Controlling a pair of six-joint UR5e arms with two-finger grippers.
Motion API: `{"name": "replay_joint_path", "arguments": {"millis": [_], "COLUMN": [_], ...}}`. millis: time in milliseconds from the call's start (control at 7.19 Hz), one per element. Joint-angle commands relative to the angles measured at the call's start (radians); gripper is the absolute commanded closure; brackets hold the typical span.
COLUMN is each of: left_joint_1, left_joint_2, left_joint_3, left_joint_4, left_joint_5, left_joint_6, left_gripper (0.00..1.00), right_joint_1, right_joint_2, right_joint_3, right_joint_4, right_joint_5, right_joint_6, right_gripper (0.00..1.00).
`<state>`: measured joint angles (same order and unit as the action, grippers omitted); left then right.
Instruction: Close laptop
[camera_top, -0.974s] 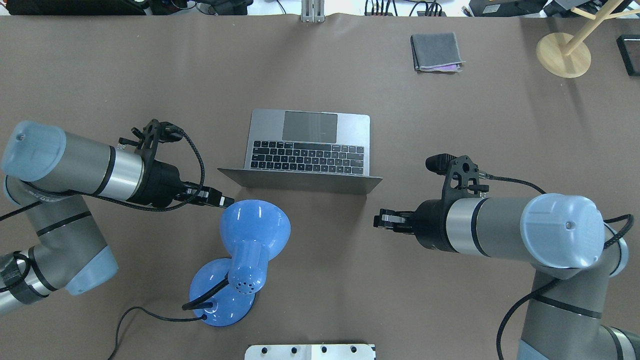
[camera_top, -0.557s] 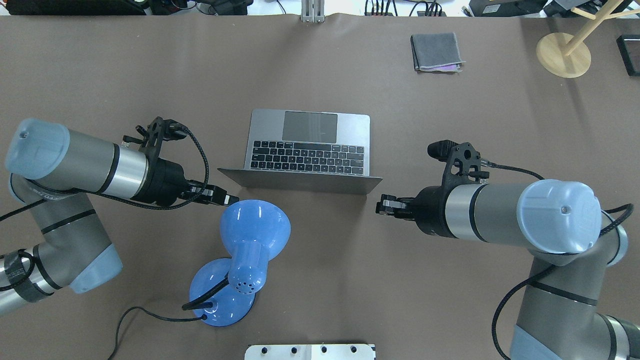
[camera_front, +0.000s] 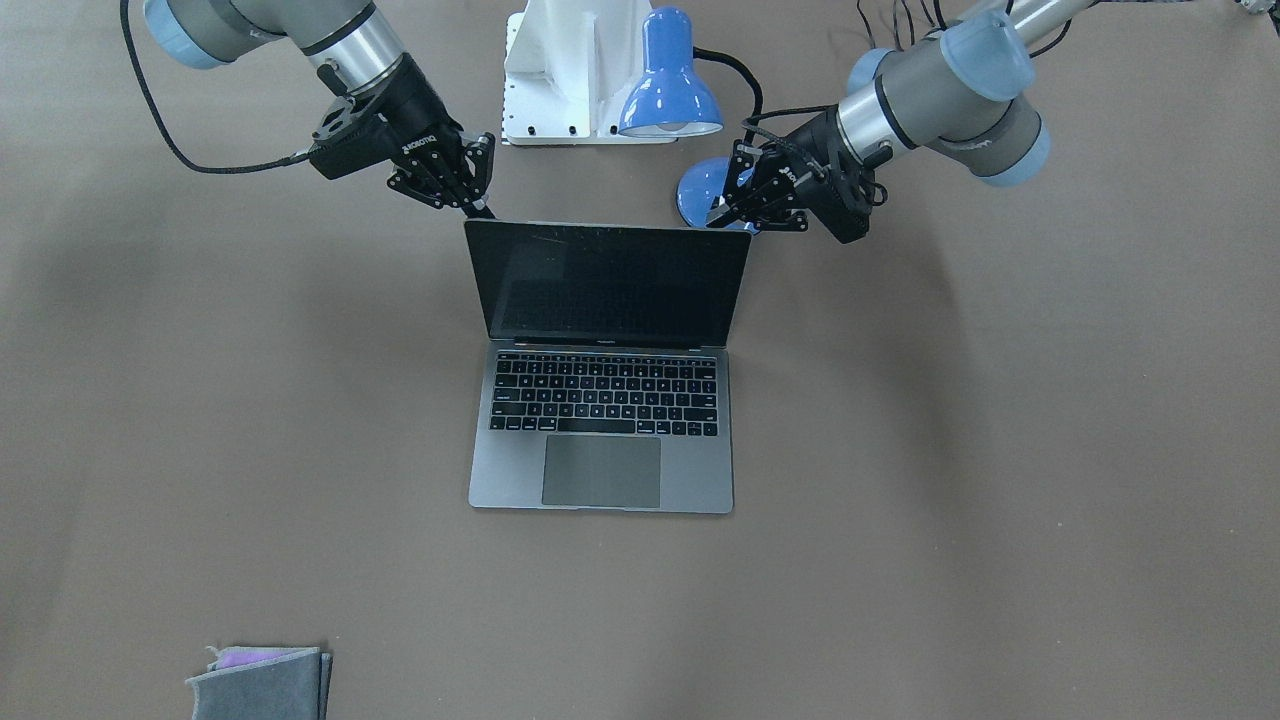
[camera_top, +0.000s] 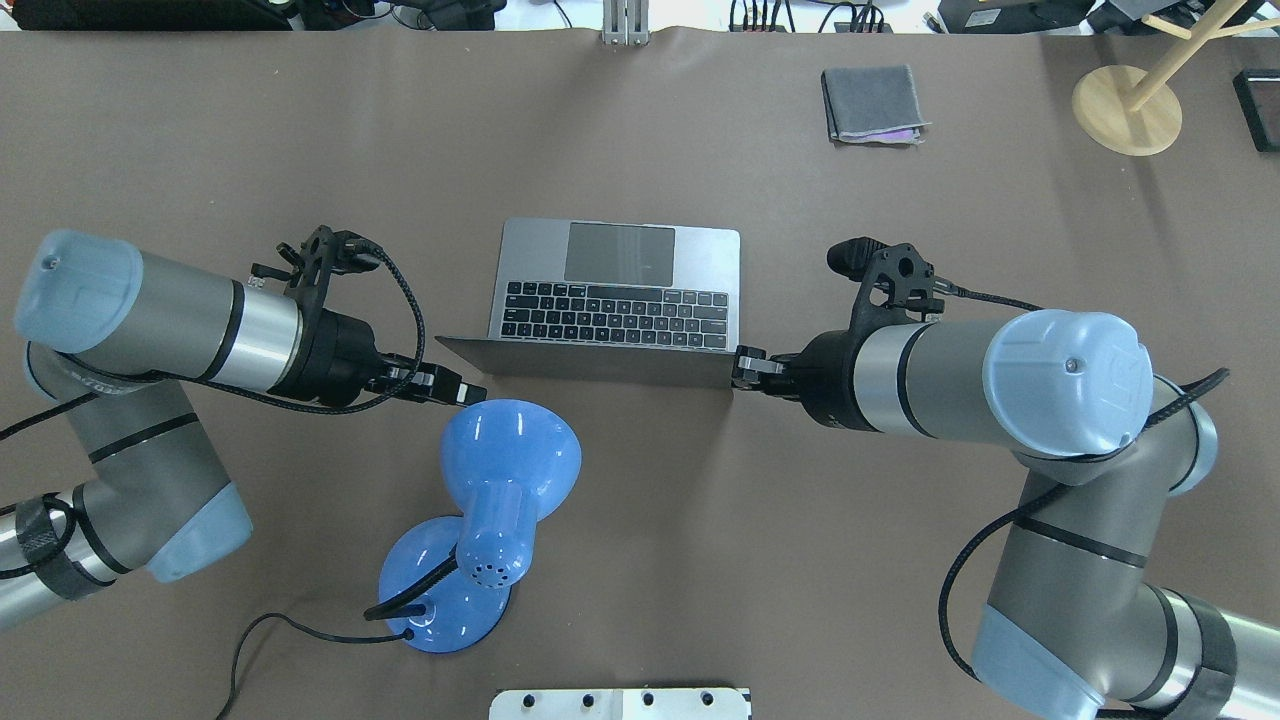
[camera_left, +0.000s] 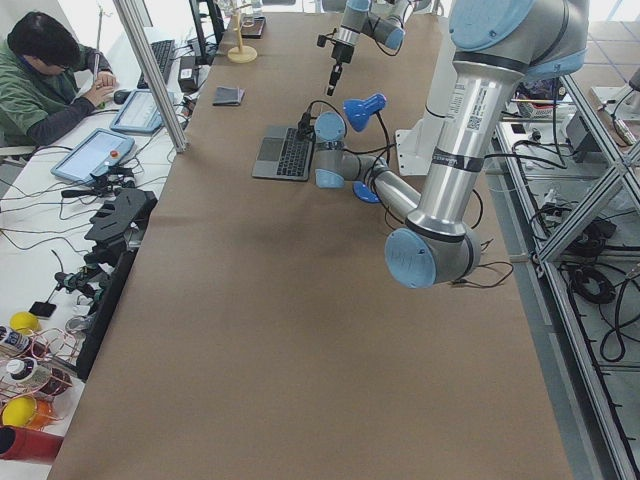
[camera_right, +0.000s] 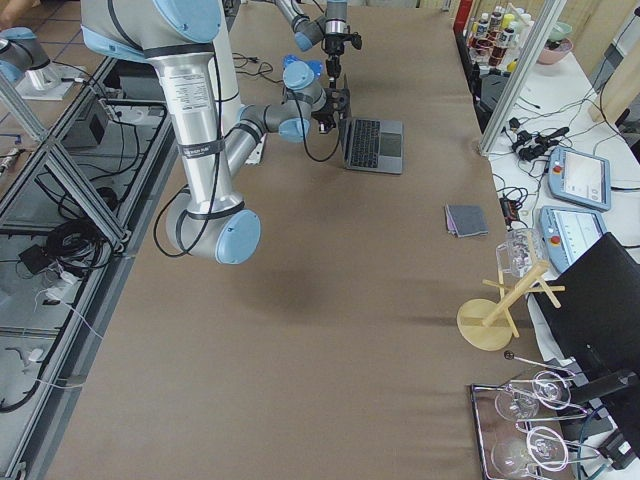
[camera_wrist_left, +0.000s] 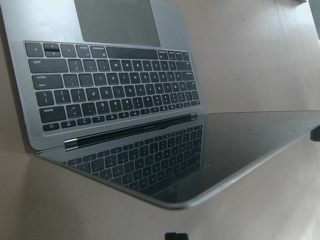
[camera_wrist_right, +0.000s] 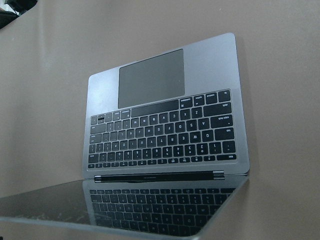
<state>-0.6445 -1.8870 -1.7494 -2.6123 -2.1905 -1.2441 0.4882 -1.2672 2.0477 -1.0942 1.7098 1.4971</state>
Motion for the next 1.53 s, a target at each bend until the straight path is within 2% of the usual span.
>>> {"name": "replay_joint_path", "arguments": {"millis": [0, 417, 1113, 1391], "left_joint_1": [-0.014, -0.087, -0.152, -0.155], "left_joint_2": [-0.009, -0.036, -0.141, -0.179], "left_joint_3": [0.002, 0.025, 0.155, 0.209], "left_joint_4": [0.003, 0.021, 0.021, 0.02], "left_joint_5": [0.014, 0.012, 0.014, 0.07], "left_joint_6": [0.002, 0.002, 0.006, 0.009], "left_gripper": [1.0, 1.0, 1.0, 1.0], "right_joint_1": [0.027, 0.053, 0.093, 0.118], "right_joint_2": [0.008, 0.009, 0.074, 0.106], "right_joint_3": [-0.006, -0.032, -0.119, -0.164], "right_joint_4": [-0.01, -0.015, -0.013, -0.013], "right_joint_5": [0.002, 0.002, 0.002, 0.002], "right_joint_6": [-0.005, -0.008, -0.008, -0.009], "right_gripper": [1.0, 1.0, 1.0, 1.0]}}
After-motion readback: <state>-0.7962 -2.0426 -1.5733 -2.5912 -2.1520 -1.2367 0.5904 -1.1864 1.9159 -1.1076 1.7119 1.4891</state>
